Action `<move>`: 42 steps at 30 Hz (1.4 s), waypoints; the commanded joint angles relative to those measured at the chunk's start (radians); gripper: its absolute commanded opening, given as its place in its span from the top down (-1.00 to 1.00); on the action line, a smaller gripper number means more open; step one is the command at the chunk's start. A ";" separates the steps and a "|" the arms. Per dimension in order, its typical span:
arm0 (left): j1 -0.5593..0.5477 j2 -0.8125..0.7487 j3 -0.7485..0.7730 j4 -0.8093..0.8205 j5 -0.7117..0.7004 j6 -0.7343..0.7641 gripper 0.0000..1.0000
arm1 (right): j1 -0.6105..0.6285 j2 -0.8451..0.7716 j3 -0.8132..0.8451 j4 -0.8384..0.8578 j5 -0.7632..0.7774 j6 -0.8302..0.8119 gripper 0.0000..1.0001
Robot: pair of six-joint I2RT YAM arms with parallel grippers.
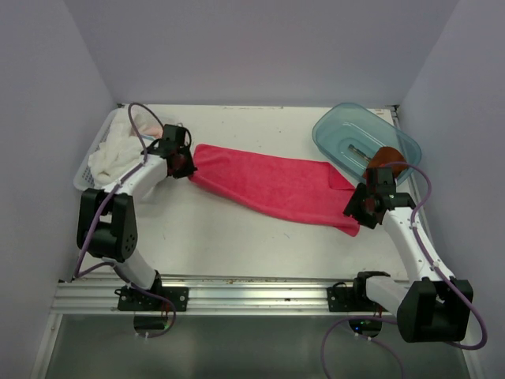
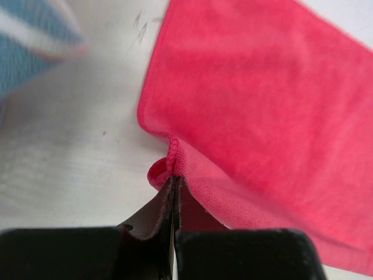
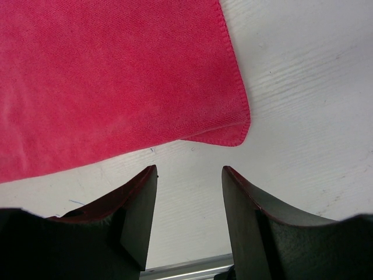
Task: Roll the towels
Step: Flatten the towel
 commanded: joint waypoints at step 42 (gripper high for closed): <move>-0.002 0.375 0.396 -0.031 0.071 0.050 0.13 | -0.001 -0.014 0.028 -0.020 0.015 -0.023 -0.08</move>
